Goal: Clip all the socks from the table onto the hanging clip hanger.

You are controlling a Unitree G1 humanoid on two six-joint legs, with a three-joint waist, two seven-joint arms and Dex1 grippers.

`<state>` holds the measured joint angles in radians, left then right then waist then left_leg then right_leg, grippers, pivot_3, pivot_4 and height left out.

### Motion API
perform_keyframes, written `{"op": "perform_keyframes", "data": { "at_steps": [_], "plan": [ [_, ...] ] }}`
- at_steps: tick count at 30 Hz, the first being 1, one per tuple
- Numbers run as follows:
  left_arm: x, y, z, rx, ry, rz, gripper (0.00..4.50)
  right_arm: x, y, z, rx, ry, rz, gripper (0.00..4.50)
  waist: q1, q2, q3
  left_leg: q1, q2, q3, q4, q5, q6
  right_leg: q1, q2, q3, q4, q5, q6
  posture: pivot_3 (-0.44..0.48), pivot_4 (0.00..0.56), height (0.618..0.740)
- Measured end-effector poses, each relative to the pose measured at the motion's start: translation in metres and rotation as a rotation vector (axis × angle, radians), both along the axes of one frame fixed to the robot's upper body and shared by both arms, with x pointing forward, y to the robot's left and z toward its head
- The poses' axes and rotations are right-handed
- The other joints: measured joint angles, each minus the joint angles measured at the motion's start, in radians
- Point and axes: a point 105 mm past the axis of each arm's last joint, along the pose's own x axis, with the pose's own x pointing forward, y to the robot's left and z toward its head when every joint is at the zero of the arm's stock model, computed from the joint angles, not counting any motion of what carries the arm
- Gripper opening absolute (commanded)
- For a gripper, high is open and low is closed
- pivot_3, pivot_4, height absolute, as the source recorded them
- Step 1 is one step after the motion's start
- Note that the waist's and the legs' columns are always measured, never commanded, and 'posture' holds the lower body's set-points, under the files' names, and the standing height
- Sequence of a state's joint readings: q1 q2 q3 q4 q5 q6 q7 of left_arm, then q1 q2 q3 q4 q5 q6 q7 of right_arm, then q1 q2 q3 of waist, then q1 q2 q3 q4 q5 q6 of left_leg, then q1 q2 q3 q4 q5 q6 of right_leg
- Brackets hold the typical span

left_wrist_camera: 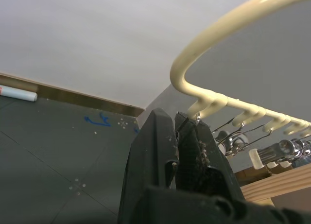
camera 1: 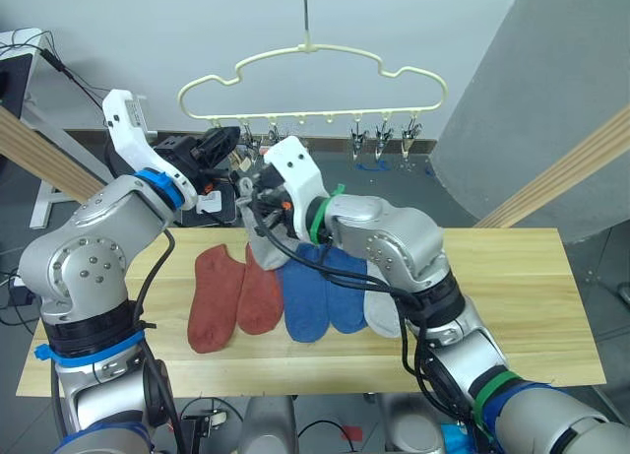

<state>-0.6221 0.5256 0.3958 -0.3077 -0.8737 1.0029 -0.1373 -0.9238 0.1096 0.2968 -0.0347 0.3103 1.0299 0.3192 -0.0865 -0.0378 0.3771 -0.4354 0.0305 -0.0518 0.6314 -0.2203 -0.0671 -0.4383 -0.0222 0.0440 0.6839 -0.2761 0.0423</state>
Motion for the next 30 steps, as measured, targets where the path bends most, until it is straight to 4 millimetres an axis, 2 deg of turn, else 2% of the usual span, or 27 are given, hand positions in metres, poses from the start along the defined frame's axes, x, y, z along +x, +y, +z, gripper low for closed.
{"op": "perform_keyframes", "data": {
  "at_steps": [13,19,30],
  "plan": [
    [0.0,0.0,-0.001,0.001,0.011,0.007,0.21,0.01,0.012,0.005,0.009,-0.027,0.006,0.01,-0.001,0.0,0.0,0.0,0.0,0.0,0.003,0.0,-0.001,-0.002,0.0,0.0,0.006,0.0,0.0,-0.071,0.347,0.74],
    [0.0,0.0,-0.002,0.003,0.013,0.006,0.21,0.019,0.017,0.019,0.011,-0.089,-0.001,0.01,0.0,0.0,0.0,0.0,0.0,0.0,0.006,0.001,-0.001,-0.002,0.0,0.0,0.011,0.0,0.0,-0.072,0.347,0.74],
    [0.0,0.0,-0.001,0.004,0.012,0.009,0.21,0.024,0.02,0.017,0.008,-0.087,-0.001,0.01,0.0,0.0,0.0,0.0,0.0,-0.001,0.011,0.0,-0.001,-0.002,0.0,0.0,0.014,0.0,0.0,-0.067,0.347,0.74]
  ]
}}
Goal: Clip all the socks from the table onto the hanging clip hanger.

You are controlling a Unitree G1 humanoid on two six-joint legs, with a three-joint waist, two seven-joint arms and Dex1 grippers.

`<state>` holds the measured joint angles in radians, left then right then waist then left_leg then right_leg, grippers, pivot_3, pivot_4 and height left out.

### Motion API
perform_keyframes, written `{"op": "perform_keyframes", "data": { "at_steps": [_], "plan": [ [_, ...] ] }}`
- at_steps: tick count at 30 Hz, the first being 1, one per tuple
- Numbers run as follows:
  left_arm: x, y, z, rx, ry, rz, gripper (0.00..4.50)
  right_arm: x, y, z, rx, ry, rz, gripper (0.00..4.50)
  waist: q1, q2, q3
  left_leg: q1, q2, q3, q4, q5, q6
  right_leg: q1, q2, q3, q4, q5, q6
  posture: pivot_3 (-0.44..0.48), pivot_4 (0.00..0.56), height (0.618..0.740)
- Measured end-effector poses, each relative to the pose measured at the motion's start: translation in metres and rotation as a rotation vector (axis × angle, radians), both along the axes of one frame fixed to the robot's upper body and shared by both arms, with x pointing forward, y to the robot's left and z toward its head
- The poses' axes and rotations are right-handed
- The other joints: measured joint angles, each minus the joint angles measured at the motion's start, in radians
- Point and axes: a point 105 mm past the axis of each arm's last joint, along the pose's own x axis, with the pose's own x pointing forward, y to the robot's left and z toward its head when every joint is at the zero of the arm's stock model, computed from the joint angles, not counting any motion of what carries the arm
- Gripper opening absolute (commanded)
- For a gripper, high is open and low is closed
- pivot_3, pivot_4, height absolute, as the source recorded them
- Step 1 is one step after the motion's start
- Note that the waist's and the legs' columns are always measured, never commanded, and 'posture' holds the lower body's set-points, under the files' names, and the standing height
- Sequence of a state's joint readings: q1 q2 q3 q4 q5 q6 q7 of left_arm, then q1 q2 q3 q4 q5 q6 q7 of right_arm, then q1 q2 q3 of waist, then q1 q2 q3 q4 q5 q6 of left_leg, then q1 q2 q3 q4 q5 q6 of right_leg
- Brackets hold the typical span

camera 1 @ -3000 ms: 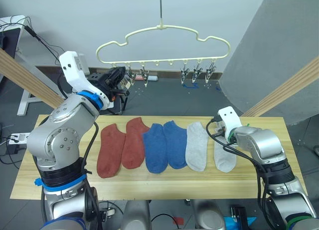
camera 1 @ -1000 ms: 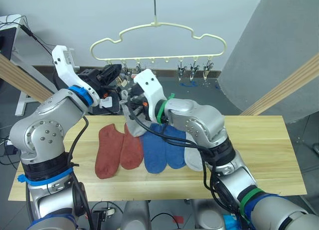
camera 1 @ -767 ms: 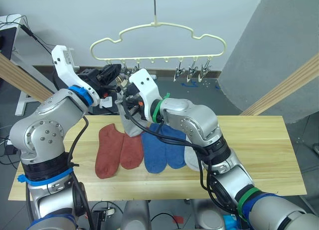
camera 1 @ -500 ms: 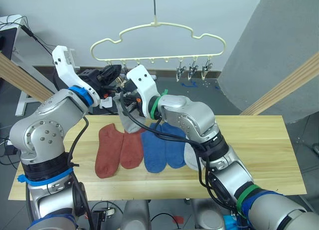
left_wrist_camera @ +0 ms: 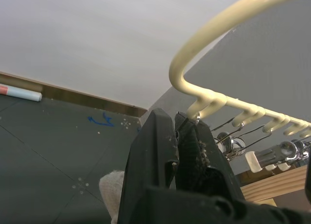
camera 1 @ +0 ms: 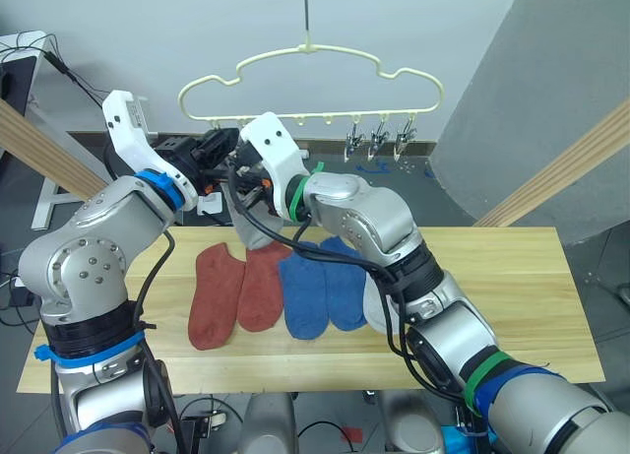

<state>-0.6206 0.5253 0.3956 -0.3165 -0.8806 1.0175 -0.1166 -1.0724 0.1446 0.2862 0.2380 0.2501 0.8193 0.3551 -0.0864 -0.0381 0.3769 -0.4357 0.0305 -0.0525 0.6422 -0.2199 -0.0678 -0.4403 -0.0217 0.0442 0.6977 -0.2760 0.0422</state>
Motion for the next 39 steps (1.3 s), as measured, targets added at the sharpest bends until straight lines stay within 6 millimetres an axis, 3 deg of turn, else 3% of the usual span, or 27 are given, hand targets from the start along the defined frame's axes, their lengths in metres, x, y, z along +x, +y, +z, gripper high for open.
{"op": "perform_keyframes", "data": {
  "at_steps": [18,36,39],
  "plan": [
    [0.0,-0.004,-0.001,0.01,0.001,-0.01,0.21,0.023,-0.01,0.002,0.007,-0.003,-0.122,0.01,0.001,0.0,0.0,0.0,0.0,0.0,0.0,0.0,0.0,0.0,0.0,0.0,0.0,0.0,0.0,-0.071,0.341,0.74],
    [-0.001,-0.004,-0.002,0.013,0.0,-0.011,0.21,0.021,-0.011,0.002,0.006,0.013,-0.12,0.01,0.001,0.0,0.0,-0.001,0.0,0.0,0.0,0.0,0.0,0.0,0.0,0.0,0.0,0.0,0.0,-0.071,0.341,0.74],
    [-0.002,-0.004,-0.003,0.012,0.003,-0.012,0.96,0.021,-0.011,0.002,0.006,0.013,-0.119,0.0,0.001,0.0,0.0,-0.001,0.0,0.0,0.0,0.0,0.0,0.0,0.0,0.0,0.0,0.0,0.0,-0.068,0.341,0.74]
  ]
}}
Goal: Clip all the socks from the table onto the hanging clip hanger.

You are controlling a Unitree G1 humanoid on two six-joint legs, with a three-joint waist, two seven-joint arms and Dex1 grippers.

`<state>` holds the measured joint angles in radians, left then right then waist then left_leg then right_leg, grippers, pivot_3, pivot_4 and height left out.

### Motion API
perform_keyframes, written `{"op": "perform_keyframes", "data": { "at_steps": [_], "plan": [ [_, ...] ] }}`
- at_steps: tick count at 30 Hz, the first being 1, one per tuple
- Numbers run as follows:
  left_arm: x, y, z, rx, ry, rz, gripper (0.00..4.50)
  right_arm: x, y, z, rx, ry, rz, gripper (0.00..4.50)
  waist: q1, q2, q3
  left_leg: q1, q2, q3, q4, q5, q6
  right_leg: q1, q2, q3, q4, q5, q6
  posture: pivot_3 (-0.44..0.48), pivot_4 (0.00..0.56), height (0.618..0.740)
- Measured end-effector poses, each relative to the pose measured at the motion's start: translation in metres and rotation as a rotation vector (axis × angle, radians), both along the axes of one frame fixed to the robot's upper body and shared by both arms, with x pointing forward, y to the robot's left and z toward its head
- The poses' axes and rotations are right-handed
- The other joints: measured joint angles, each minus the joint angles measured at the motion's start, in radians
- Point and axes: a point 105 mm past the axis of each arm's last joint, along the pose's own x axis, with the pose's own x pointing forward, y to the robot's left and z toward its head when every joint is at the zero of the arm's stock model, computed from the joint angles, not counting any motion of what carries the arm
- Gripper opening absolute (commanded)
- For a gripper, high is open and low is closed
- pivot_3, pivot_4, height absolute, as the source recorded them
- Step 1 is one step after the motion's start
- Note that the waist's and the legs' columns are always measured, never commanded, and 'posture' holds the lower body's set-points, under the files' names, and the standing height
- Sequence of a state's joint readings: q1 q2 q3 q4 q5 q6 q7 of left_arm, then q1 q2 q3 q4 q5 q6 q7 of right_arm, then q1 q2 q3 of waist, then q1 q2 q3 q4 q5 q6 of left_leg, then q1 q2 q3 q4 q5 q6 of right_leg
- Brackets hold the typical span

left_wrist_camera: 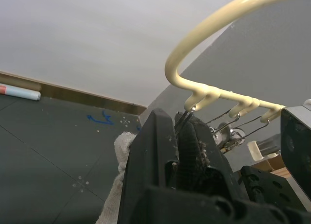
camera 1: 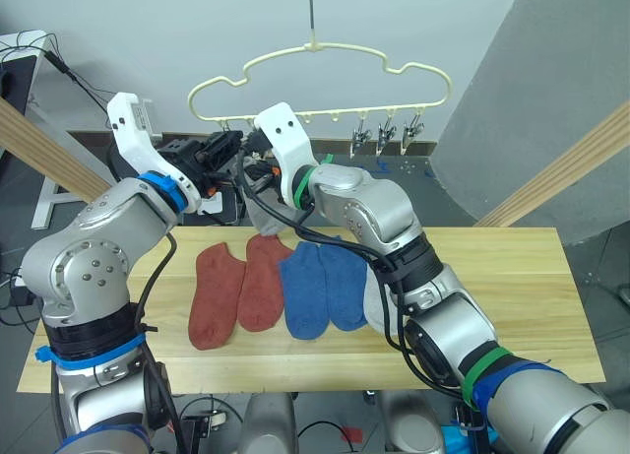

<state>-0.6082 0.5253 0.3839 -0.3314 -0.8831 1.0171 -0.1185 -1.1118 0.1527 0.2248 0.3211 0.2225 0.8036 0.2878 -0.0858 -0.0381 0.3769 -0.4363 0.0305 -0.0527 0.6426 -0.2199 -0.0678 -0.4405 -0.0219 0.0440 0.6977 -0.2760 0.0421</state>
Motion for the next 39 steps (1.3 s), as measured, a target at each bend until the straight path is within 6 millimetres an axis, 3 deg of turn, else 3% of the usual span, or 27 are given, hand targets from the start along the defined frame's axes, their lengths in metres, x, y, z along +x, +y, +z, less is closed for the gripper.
{"op": "perform_keyframes", "data": {
  "at_steps": [5,14,37,39],
  "plan": [
    [0.0,0.001,-0.007,0.002,0.026,0.0,2.6,-0.002,0.0,0.005,0.011,-0.015,0.007,0.0,0.001,0.0,0.0,0.0,0.0,0.0,0.0,0.0,0.0,0.0,0.0,0.0,0.0,0.0,0.0,-0.07,0.342,0.74],
    [-0.002,-0.001,-0.008,0.008,0.035,-0.007,2.6,-0.012,0.003,0.011,0.021,-0.022,0.045,0.0,0.001,0.0,0.0,0.0,0.0,0.0,0.0,0.0,0.0,0.0,0.0,0.0,0.0,0.0,0.0,-0.066,0.34,0.74],
    [-0.004,0.002,-0.015,0.021,0.056,0.0,2.6,-0.025,0.003,-0.004,-0.006,0.022,0.078,0.0,0.002,0.0,0.0,-0.001,0.0,-0.001,0.0,0.0,0.0,0.0,0.0,0.0,0.0,0.0,0.0,-0.069,0.347,0.74],
    [-0.004,0.004,-0.016,0.028,0.058,0.004,2.64,-0.027,0.002,-0.005,-0.004,0.029,0.088,0.5,0.002,0.0,0.0,-0.001,0.0,-0.001,0.0,0.0,0.0,0.0,0.0,0.0,0.0,0.0,0.0,-0.069,0.347,0.74]
  ]
}}
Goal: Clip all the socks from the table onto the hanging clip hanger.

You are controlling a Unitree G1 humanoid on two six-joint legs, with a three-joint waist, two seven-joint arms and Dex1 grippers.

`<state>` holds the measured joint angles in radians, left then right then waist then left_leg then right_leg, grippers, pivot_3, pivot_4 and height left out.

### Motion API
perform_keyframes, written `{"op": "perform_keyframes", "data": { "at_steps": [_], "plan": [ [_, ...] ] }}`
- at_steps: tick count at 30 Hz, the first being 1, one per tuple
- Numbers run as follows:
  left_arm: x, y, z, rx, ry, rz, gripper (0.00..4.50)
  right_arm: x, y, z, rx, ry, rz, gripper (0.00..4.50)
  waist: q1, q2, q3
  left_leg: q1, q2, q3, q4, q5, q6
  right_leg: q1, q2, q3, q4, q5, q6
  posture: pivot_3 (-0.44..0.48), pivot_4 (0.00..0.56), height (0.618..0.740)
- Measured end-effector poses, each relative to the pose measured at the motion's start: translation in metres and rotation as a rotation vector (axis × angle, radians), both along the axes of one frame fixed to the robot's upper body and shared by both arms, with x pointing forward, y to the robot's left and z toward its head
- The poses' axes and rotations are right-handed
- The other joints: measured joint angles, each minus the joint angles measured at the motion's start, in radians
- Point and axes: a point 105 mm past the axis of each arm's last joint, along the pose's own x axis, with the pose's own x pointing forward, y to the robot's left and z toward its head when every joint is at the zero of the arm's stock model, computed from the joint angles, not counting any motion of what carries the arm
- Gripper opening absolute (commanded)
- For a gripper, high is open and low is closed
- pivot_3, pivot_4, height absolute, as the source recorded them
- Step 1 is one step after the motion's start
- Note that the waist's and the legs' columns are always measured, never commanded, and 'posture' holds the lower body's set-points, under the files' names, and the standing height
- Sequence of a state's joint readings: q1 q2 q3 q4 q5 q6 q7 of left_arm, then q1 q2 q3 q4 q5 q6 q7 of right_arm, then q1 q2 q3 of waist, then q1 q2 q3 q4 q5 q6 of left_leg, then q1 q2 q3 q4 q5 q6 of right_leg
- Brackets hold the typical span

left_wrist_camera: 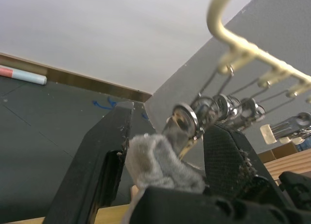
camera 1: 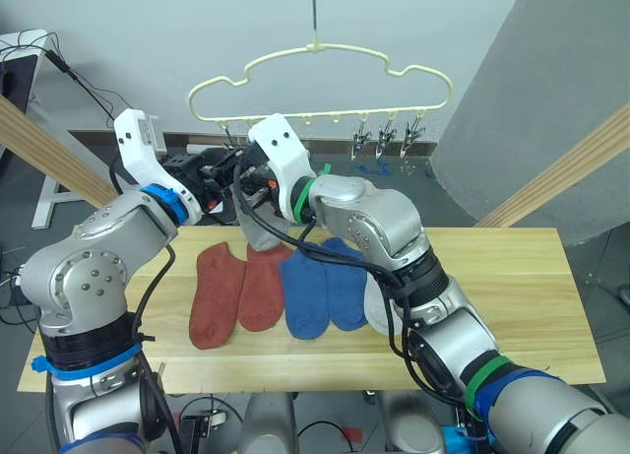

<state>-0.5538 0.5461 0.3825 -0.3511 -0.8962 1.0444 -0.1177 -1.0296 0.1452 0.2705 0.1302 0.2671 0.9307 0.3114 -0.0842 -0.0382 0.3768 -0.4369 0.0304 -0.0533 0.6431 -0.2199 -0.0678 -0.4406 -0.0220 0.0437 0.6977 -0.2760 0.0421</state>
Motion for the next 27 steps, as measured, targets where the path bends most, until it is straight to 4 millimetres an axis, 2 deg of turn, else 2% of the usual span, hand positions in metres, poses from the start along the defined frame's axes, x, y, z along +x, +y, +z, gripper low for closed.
{"op": "perform_keyframes", "data": {
  "at_steps": [2,8,19,22,25,27],
  "plan": [
    [0.0,0.0,0.0,0.001,0.001,0.0,2.64,-0.004,0.001,0.0,0.004,0.011,0.022,1.0,0.0,0.0,0.0,0.0,0.0,0.0,0.0,0.0,0.0,0.0,0.0,0.0,0.0,0.0,0.0,-0.069,0.347,0.74],
    [-0.001,0.001,-0.003,0.006,0.007,0.001,2.64,-0.007,0.002,0.001,0.01,0.017,0.037,3.1,0.0,0.0,0.0,0.0,0.0,0.0,0.0,0.0,0.0,0.0,0.0,0.0,0.0,0.0,0.0,-0.071,0.348,0.74],
    [-0.016,0.013,-0.015,0.101,0.04,0.02,2.64,-0.02,-0.008,-0.005,0.016,0.083,0.06,3.1,0.001,0.0,0.0,0.0,0.0,-0.001,0.0,0.0,0.0,0.0,0.0,0.0,0.0,0.0,0.0,-0.073,0.347,0.74],
    [-0.022,0.019,-0.018,0.134,0.048,0.021,2.64,-0.027,-0.026,-0.011,0.016,0.095,0.086,3.1,0.001,0.0,0.0,0.0,0.0,-0.001,0.0,0.0,0.0,0.0,0.0,0.0,0.0,0.0,0.0,-0.074,0.346,0.74],
    [-0.026,0.028,-0.018,0.144,0.048,0.043,2.64,-0.024,-0.05,-0.016,0.008,0.102,0.059,3.1,0.003,0.0,0.0,0.0,-0.001,-0.001,0.0,0.0,0.0,0.0,0.0,0.0,0.0,0.0,0.0,-0.076,0.344,0.74],
    [-0.029,0.026,-0.019,0.155,0.04,0.034,2.64,-0.029,-0.059,-0.016,0.004,0.095,0.074,3.1,0.003,0.0,0.0,0.0,0.0,-0.001,0.0,0.0,0.0,0.0,0.0,0.0,0.0,0.0,0.0,-0.076,0.344,0.74]
  ]
}}
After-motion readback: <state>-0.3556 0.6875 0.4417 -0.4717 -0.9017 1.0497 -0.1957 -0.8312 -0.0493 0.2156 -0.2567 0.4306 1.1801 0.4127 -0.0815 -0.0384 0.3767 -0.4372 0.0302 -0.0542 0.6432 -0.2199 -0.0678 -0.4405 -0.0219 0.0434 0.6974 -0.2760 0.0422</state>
